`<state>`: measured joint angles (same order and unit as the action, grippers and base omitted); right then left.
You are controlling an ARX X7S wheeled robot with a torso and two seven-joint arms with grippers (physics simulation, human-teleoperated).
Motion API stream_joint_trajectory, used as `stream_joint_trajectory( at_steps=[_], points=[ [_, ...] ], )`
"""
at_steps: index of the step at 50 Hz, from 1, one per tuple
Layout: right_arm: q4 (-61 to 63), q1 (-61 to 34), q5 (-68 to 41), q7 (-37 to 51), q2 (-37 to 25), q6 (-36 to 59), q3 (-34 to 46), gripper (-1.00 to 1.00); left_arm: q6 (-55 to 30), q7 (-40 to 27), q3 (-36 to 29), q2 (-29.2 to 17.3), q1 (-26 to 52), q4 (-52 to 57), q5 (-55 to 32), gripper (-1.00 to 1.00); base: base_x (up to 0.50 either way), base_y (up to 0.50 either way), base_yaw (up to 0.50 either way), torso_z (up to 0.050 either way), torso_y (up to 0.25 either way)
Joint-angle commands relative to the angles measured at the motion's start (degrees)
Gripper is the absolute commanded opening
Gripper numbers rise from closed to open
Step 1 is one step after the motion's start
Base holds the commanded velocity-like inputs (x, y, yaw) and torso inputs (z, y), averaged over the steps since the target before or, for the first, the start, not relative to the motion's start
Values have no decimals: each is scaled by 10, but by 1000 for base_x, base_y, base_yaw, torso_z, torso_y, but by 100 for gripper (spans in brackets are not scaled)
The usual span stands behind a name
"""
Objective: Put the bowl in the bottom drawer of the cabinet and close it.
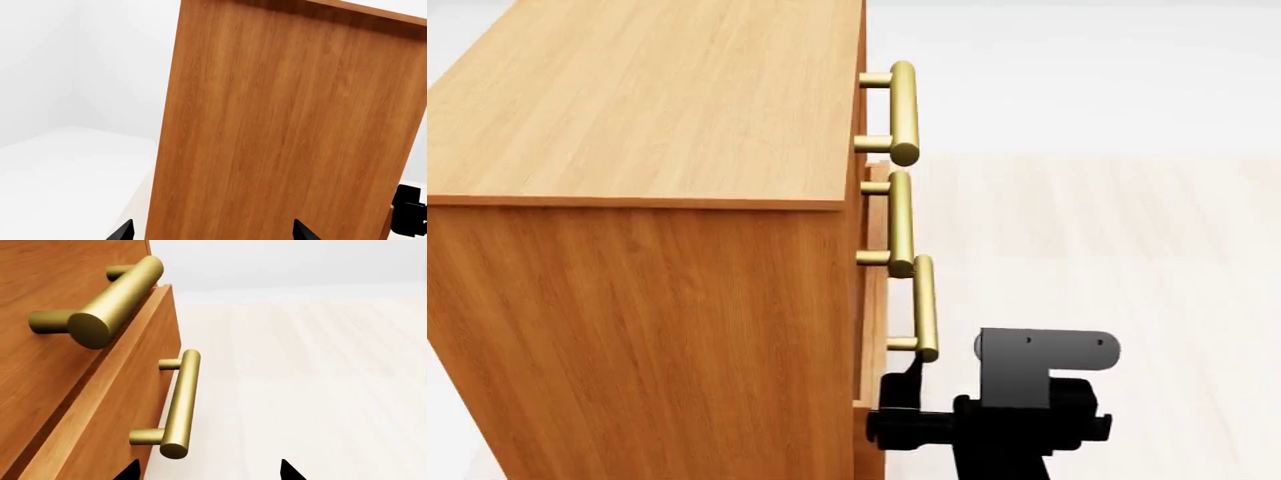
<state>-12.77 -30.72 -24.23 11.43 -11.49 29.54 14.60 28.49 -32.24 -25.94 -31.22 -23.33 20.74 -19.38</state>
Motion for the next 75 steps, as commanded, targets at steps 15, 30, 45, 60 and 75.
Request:
stream_joint_trajectory(
  at_steps=[15,30,45,60,75],
  points=[
    [-23,7,19,2,11,8,14,100,0,-2,-1,-1,1,0,-1,100,0,0,0,-1,0],
    [-39,-3,13,-7,17,-4,19,100,2,-2,-1,-1,1,-1,-1,100,2,1,1,-1,0],
    [-15,-1,-14,-52,13,0,33,100,3,-3,-2,-1,0,-2,-1,100,4,2,5,-1,0],
    [47,18,-78,-132,-25,57,49,100,0,-7,-1,-4,-1,5,-1,100,0,0,0,-1,0],
    [52,2,-115,-186,-49,86,53,100,4,-6,-2,-2,1,-1,-2,100,0,0,0,0,0]
  ],
)
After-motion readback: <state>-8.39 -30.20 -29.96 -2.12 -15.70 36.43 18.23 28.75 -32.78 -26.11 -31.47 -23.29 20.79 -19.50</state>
